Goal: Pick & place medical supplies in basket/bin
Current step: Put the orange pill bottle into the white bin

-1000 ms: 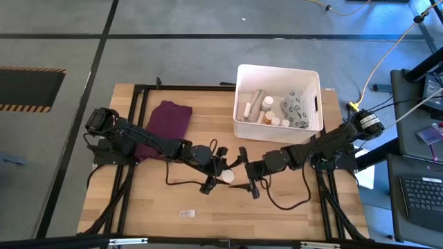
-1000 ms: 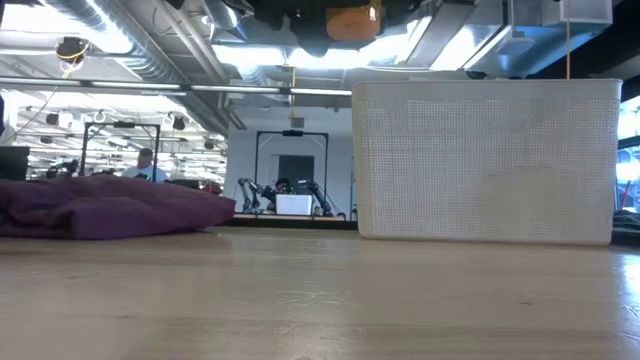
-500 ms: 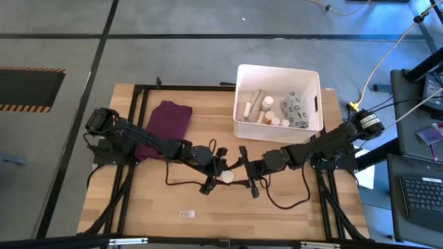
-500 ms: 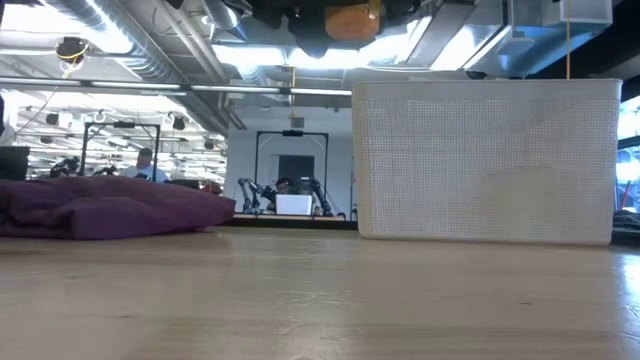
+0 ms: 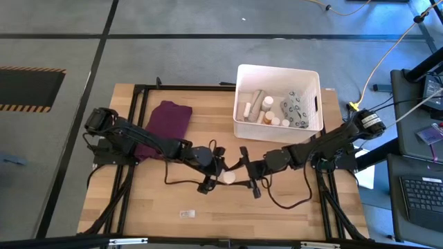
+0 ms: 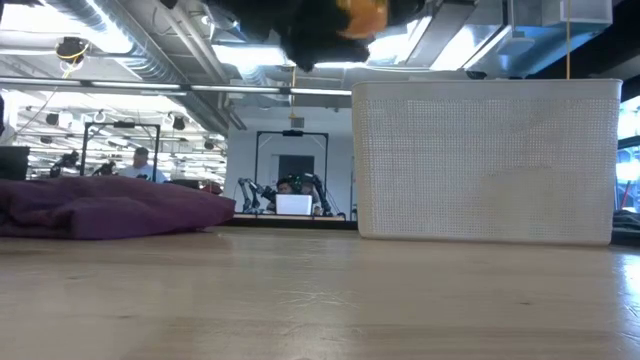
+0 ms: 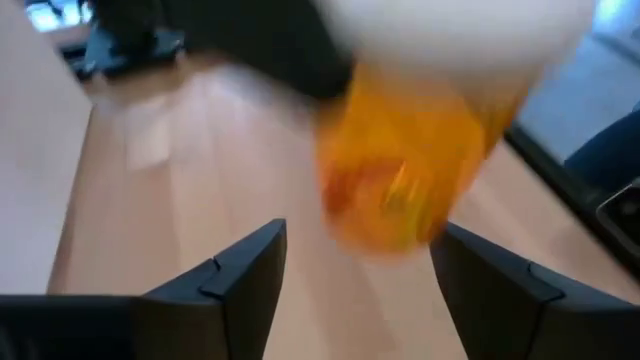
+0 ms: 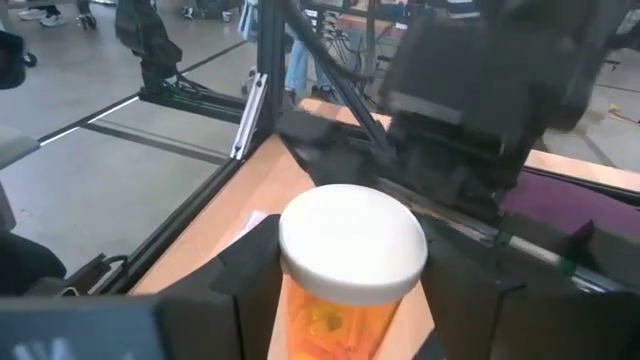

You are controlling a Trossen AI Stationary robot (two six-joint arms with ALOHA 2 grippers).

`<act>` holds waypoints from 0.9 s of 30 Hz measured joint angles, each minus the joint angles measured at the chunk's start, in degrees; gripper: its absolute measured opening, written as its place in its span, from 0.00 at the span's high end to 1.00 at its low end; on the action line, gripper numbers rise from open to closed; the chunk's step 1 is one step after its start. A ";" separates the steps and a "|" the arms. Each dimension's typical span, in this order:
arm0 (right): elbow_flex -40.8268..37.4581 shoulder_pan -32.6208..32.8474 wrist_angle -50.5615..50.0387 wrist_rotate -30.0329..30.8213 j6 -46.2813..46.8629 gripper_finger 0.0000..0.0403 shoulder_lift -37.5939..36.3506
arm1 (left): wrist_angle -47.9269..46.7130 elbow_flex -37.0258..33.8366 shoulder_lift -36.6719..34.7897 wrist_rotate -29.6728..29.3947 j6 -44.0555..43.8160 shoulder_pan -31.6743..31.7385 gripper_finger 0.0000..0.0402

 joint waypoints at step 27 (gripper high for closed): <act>0.04 -10.38 -37.72 33.39 -0.12 0.49 -42.48 | -15.74 0.00 -3.15 -16.83 2.83 0.02 0.40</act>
